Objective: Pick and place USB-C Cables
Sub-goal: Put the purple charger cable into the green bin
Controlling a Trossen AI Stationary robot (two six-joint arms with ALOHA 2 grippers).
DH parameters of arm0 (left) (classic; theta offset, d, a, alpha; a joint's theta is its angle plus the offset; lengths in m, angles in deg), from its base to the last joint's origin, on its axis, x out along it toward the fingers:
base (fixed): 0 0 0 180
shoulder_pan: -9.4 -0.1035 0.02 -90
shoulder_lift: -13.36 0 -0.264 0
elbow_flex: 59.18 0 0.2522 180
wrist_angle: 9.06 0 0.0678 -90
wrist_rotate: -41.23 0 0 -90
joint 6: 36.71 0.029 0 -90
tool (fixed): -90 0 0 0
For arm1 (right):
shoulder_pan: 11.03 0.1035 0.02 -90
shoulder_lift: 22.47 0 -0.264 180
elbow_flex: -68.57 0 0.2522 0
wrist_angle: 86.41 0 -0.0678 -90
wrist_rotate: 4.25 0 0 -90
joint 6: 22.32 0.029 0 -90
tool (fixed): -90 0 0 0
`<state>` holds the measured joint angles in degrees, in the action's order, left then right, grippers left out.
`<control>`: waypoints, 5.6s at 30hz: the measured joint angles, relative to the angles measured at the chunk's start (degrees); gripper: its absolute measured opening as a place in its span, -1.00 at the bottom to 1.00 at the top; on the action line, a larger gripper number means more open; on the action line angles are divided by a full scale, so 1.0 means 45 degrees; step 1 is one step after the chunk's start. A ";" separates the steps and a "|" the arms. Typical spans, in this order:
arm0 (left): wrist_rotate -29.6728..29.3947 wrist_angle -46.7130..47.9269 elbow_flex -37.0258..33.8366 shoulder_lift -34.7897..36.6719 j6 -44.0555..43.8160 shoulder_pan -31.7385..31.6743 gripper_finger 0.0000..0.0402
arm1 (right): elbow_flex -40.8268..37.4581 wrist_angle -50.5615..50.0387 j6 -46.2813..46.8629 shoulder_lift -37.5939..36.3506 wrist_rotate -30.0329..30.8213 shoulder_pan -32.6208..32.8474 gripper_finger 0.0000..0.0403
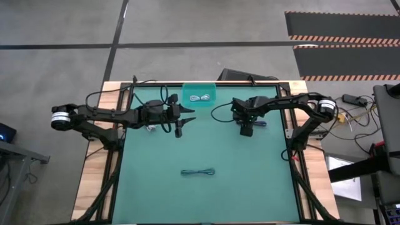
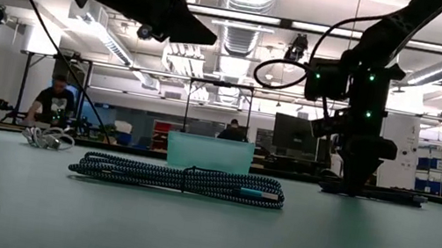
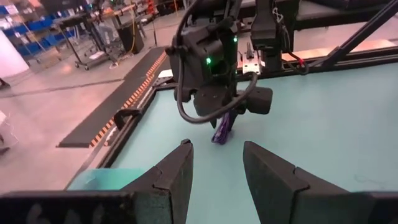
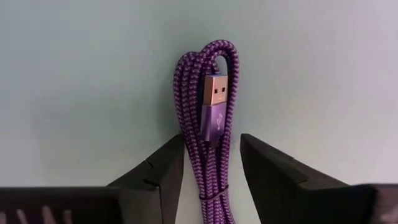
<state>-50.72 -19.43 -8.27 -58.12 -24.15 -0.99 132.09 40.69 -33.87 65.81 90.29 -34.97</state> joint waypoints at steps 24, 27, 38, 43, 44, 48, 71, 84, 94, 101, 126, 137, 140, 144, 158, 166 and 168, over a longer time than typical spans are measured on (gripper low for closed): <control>0.0162 -0.0523 -0.0005 0.0015 0.0360 0.0002 -0.38 | 0.0000 0.0457 0.1373 0.0260 -0.0010 0.0015 -0.89; 0.0585 -0.0534 -0.0005 0.0015 0.0713 -0.0019 -0.38 | 0.0000 0.0453 0.1364 0.0166 -0.0021 0.0015 -0.90; 0.1428 -0.0539 0.0005 0.0015 0.1013 -0.0029 -0.38 | -0.0034 0.1327 0.1009 -0.1100 -0.0723 0.0000 -0.91; 0.1428 -0.0640 0.0054 0.0015 0.0956 -0.0029 -0.38 | -0.0228 0.2827 0.0771 -0.1777 -0.1501 0.0005 -0.91; 0.1423 -0.0717 0.0058 0.0015 0.0952 -0.0029 -0.38 | -0.0292 0.3146 0.0751 -0.1904 -0.1656 0.0005 -0.91; 0.1418 -0.1023 0.0010 0.0015 0.0917 -0.0029 -0.38 | -0.0614 0.4615 0.0718 -0.2356 -0.2319 0.0005 -0.91; 0.1344 -0.1891 0.0068 -0.0106 0.0578 -0.0029 -0.38 | -0.3937 1.8213 0.1351 -0.2433 -0.5383 0.0039 -0.91; 0.1336 -0.3974 0.0154 -0.1419 0.0582 -0.0034 -0.38 | -0.4846 2.3764 0.3303 -0.2125 -0.5433 0.0140 -0.91; 0.1336 -0.5775 0.0350 -0.2807 -0.0015 -0.0100 -0.38 | -0.4325 2.4491 0.3282 -0.1348 -0.5338 0.0468 -0.91; 0.1331 -0.6418 0.0610 -0.3817 -0.0512 -0.0279 -0.38 | -0.4013 2.4565 0.3217 -0.1033 -0.5374 0.0615 -0.91; 0.1107 -0.6433 0.2180 -0.5591 -0.0714 -0.0442 -0.52 | -0.3973 2.4772 0.2893 -0.1043 -0.5579 0.0879 -0.91; 0.1132 -0.6424 0.2166 -0.5591 -0.0714 -0.0437 -0.94 | -0.3973 2.4767 0.3033 -0.1043 -0.5576 0.0879 -0.77; 0.1132 -0.6425 0.2166 -0.5591 -0.0719 -0.0437 -0.92 | -0.3973 2.4767 0.3234 -0.1048 -0.5576 0.0879 -0.67; 0.1132 -0.6421 0.2157 -0.5591 -0.0719 -0.0437 -0.92 | -0.3973 2.4748 0.3347 -0.1073 -0.5571 0.0869 -0.52; 0.1073 -0.3339 0.2419 -0.4431 -0.0719 -0.0498 -0.92 | -0.3988 2.1722 0.3844 -0.2538 -0.5569 0.0465 -0.21; 0.0992 0.1342 0.3288 -0.3116 -0.0280 -0.1029 -0.92 | -0.3992 1.7561 0.2683 -0.4890 -0.5581 0.0394 -0.21; 0.0991 0.3092 0.3887 -0.2991 -0.0004 -0.1154 -0.92 | -0.3983 1.6637 0.2547 -0.5531 -0.5571 0.0393 -0.23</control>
<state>-46.26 -5.51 9.22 -71.58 -24.17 -6.18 114.17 115.56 -22.41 40.92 65.22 -33.20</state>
